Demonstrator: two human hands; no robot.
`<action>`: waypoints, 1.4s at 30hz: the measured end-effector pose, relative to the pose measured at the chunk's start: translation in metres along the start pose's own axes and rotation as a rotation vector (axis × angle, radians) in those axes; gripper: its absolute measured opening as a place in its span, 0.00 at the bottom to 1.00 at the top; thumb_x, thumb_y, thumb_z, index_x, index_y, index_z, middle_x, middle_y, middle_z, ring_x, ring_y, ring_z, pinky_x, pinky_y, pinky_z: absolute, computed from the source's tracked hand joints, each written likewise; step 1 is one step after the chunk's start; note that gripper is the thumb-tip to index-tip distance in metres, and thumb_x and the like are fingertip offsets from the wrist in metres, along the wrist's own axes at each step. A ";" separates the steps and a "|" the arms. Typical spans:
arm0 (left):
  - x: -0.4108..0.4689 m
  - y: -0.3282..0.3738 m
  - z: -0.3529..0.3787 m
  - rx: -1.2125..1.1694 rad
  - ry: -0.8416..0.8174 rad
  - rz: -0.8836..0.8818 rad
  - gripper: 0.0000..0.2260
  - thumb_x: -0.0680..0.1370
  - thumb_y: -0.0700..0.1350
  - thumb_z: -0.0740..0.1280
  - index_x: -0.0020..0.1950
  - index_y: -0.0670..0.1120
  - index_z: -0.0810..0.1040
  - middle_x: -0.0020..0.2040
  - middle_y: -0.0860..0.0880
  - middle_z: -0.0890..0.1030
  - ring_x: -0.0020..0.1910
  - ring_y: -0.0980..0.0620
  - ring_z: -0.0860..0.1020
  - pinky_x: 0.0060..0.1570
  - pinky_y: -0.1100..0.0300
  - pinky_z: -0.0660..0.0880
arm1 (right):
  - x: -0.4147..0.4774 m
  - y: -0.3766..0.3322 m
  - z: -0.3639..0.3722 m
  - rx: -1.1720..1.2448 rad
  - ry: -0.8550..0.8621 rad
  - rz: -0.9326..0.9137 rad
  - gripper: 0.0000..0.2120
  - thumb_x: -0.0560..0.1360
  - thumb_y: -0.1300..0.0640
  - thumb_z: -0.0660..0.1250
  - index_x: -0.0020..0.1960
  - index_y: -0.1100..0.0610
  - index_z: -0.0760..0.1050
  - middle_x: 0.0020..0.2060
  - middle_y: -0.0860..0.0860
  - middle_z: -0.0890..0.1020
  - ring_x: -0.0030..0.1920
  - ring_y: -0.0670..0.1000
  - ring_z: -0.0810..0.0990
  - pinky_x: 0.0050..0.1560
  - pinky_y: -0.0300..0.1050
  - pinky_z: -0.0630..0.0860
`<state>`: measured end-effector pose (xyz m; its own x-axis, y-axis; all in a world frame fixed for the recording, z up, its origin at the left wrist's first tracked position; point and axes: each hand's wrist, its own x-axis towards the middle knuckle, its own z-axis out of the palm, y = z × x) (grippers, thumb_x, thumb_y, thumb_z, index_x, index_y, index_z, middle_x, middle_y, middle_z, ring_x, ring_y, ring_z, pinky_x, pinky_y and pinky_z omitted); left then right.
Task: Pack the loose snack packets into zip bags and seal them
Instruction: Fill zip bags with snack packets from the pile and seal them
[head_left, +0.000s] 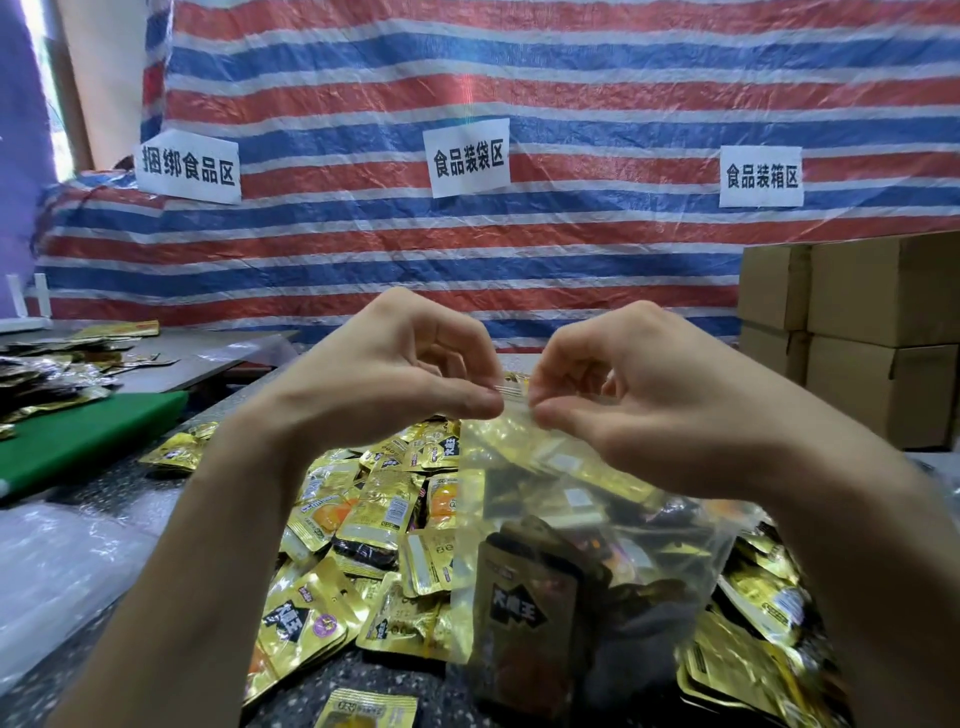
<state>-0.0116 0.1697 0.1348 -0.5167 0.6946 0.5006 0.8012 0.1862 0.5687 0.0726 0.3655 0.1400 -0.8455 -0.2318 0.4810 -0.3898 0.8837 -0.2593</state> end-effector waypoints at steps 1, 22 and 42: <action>0.000 0.000 0.000 -0.002 0.000 0.003 0.03 0.69 0.45 0.75 0.39 0.47 0.84 0.35 0.45 0.81 0.34 0.51 0.76 0.36 0.60 0.73 | 0.001 0.001 0.001 -0.008 -0.006 0.000 0.02 0.77 0.50 0.69 0.46 0.47 0.80 0.40 0.41 0.82 0.44 0.43 0.80 0.51 0.56 0.78; 0.001 -0.004 0.003 -0.008 -0.004 0.037 0.03 0.73 0.45 0.76 0.43 0.47 0.85 0.41 0.47 0.84 0.42 0.46 0.82 0.43 0.57 0.79 | 0.000 0.014 -0.003 0.073 -0.063 0.050 0.05 0.77 0.53 0.69 0.42 0.48 0.80 0.38 0.44 0.83 0.40 0.43 0.80 0.44 0.46 0.79; 0.006 -0.002 0.014 0.140 0.056 0.035 0.01 0.68 0.46 0.73 0.37 0.50 0.83 0.35 0.54 0.82 0.35 0.58 0.76 0.36 0.65 0.71 | -0.001 0.013 -0.006 0.000 -0.006 0.051 0.04 0.75 0.50 0.71 0.42 0.47 0.81 0.37 0.42 0.83 0.40 0.43 0.79 0.49 0.55 0.78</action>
<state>-0.0120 0.1834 0.1280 -0.5008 0.6634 0.5560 0.8512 0.2608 0.4555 0.0708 0.3798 0.1409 -0.8663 -0.1894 0.4621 -0.3465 0.8943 -0.2831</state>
